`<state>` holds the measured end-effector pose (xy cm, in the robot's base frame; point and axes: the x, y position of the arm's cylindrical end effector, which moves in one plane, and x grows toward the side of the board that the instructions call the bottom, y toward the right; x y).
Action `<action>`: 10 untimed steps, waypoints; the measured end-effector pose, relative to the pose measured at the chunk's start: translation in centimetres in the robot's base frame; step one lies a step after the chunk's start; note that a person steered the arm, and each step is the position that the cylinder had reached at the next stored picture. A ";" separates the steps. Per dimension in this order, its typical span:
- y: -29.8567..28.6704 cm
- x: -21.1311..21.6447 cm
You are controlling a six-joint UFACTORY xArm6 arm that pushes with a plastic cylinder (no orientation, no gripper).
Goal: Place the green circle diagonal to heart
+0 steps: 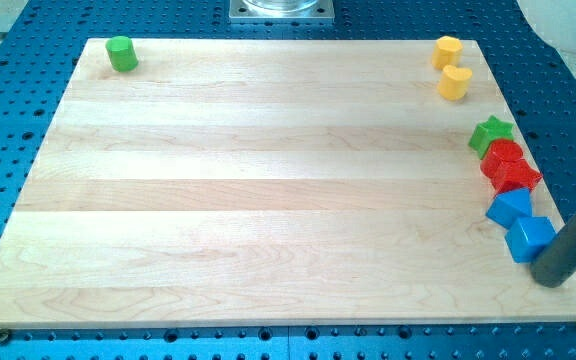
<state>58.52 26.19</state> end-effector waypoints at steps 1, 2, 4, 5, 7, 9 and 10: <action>-3.6 1.8; -11.6 3.0; -26.7 -7.1; -34.2 -13.8; -48.8 -26.4; -54.3 -30.5; -53.8 -35.4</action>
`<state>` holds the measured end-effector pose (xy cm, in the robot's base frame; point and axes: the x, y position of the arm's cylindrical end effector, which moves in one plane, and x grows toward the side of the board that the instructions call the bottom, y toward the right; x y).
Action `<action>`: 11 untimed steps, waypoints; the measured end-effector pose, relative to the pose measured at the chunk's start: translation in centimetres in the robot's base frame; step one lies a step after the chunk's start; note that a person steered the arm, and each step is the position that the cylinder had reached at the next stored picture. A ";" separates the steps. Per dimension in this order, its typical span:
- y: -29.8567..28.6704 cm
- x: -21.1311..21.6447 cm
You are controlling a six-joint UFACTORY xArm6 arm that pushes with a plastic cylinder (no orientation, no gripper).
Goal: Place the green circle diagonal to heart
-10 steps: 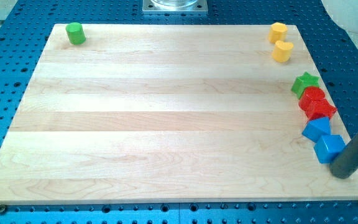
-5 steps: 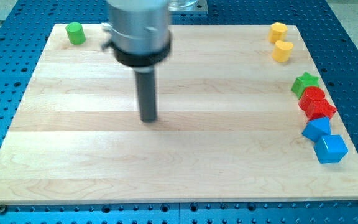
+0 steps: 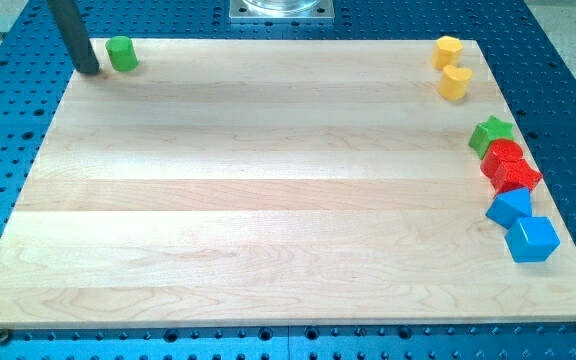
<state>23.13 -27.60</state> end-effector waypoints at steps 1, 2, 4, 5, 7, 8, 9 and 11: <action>0.4 -2.9; 0.6 -2.9; 7.0 1.4; 6.1 3.6; 9.5 7.0; 12.2 9.0; 14.6 10.9; 23.0 8.5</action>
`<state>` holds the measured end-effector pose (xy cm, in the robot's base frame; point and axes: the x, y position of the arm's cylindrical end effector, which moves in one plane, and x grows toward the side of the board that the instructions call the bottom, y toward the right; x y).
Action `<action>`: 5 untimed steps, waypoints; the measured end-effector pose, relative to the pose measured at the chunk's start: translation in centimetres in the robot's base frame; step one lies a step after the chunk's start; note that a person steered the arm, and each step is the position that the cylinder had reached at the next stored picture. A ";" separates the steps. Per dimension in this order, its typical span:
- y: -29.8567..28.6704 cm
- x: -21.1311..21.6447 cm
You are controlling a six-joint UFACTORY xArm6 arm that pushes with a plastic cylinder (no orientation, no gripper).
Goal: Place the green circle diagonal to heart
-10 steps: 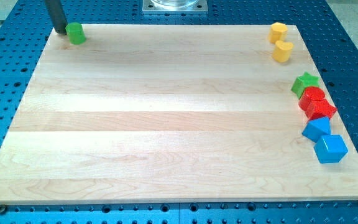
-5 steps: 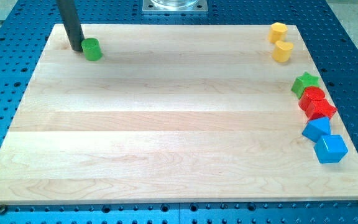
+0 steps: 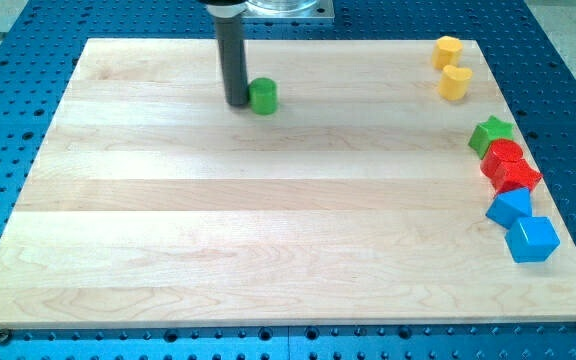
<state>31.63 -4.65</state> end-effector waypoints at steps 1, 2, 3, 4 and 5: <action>4.5 -0.4; 8.8 -0.4; 12.6 -0.3; 11.6 0.1; 9.1 1.5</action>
